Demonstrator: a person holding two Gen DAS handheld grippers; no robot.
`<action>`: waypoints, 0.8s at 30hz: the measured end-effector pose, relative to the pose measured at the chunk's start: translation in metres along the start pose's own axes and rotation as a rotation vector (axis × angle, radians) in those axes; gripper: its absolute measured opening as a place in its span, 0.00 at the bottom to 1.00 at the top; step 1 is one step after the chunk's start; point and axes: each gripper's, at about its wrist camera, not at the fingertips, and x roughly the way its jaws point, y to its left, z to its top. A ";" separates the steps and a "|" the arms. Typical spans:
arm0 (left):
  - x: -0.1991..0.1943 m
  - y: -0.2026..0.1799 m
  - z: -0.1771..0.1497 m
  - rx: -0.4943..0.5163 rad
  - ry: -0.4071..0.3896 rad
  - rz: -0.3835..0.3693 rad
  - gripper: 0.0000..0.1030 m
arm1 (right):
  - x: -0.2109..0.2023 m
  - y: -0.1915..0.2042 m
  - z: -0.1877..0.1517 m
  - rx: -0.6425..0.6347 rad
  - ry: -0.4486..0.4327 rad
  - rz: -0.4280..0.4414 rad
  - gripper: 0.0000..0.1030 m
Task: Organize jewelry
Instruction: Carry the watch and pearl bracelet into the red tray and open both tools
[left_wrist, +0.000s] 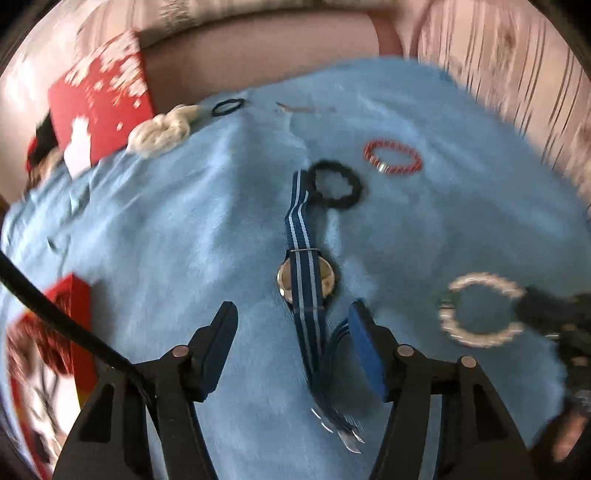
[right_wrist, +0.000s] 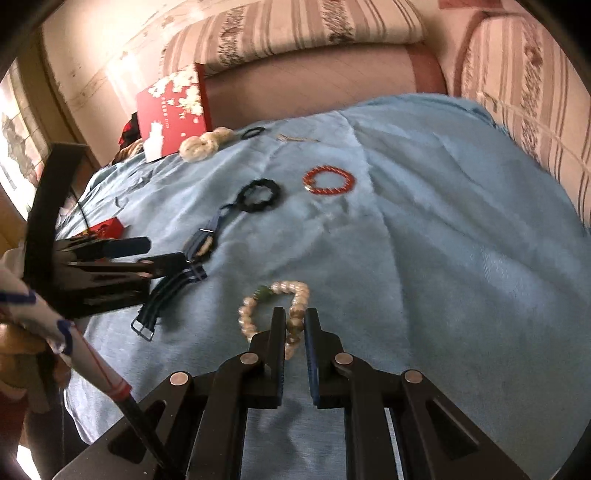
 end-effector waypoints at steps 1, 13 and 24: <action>0.008 -0.002 0.003 0.011 0.014 0.014 0.60 | 0.003 -0.004 -0.002 0.011 0.005 0.005 0.11; -0.014 0.059 -0.001 -0.311 0.011 -0.414 0.40 | 0.000 -0.001 0.000 -0.014 -0.023 0.032 0.11; -0.157 0.181 -0.080 -0.560 -0.233 -0.491 0.40 | -0.038 0.082 0.043 -0.161 -0.112 0.137 0.11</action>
